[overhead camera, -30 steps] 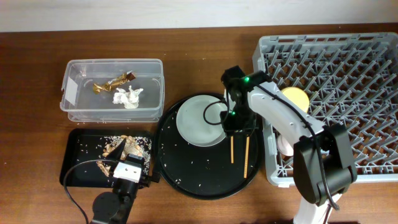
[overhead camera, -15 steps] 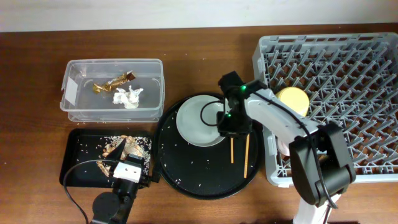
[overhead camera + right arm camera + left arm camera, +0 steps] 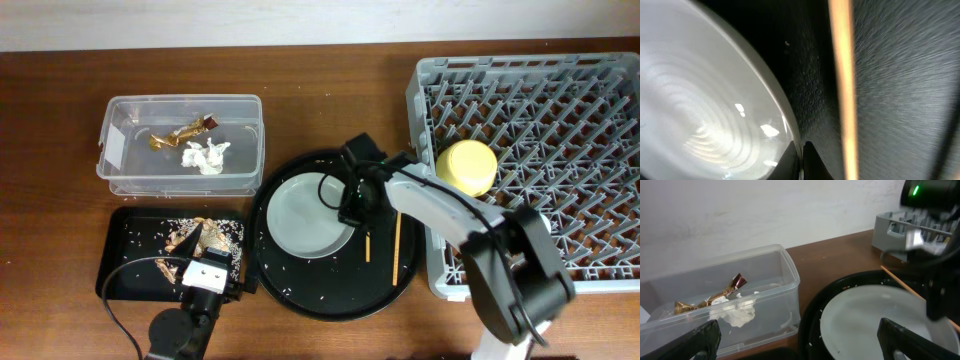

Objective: Sort waste into correct bins and load items into the dishwasher rack
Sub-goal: 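Grasp the grey plate with the right gripper and stand it in the rack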

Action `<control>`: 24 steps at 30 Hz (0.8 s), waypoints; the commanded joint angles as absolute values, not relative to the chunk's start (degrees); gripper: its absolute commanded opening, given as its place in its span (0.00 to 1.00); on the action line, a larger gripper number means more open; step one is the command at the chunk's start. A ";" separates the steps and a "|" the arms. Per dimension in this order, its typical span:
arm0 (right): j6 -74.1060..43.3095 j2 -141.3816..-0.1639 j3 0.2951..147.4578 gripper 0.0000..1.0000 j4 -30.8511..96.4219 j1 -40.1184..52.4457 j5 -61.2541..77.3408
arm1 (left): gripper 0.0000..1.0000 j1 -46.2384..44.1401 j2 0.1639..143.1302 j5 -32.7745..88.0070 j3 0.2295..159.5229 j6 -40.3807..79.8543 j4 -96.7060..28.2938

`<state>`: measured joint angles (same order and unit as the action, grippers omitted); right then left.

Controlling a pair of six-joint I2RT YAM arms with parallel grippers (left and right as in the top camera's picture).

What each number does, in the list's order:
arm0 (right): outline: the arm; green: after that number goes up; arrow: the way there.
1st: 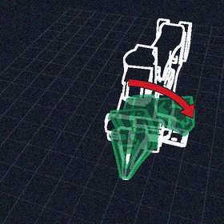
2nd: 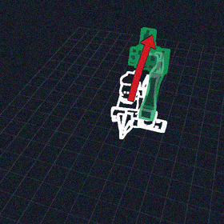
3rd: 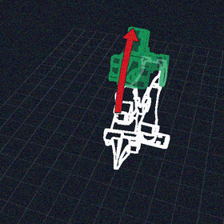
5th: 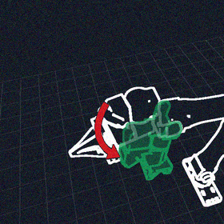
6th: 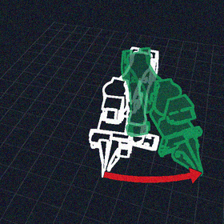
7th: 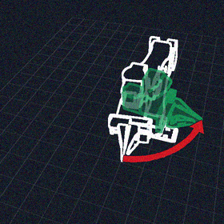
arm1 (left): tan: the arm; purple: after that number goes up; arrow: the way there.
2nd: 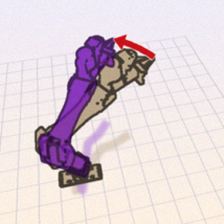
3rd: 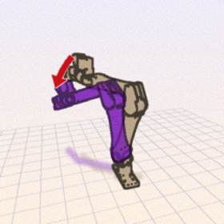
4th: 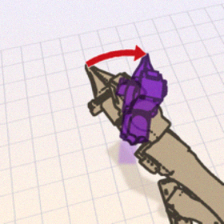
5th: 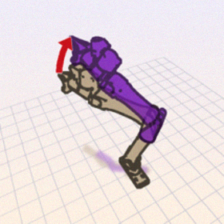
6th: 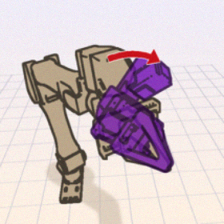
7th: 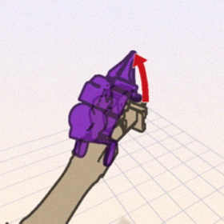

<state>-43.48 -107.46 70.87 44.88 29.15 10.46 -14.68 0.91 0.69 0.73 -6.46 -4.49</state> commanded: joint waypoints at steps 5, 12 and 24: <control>-30.61 -80.14 74.59 0.04 48.10 19.38 -20.60 | 0.99 -14.85 0.58 1.15 0.51 -7.20 -4.69; -1.19 -75.96 74.59 0.04 35.64 -4.56 -46.24 | 1.00 -14.85 0.58 1.15 0.54 -7.20 -4.69; 20.49 -91.85 74.54 0.04 27.38 -3.31 -56.58 | 1.00 -14.85 0.67 1.15 0.54 -7.20 -4.71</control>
<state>18.33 -88.86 74.15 27.59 -5.54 -54.68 -14.68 0.91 0.69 0.73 -6.46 -4.49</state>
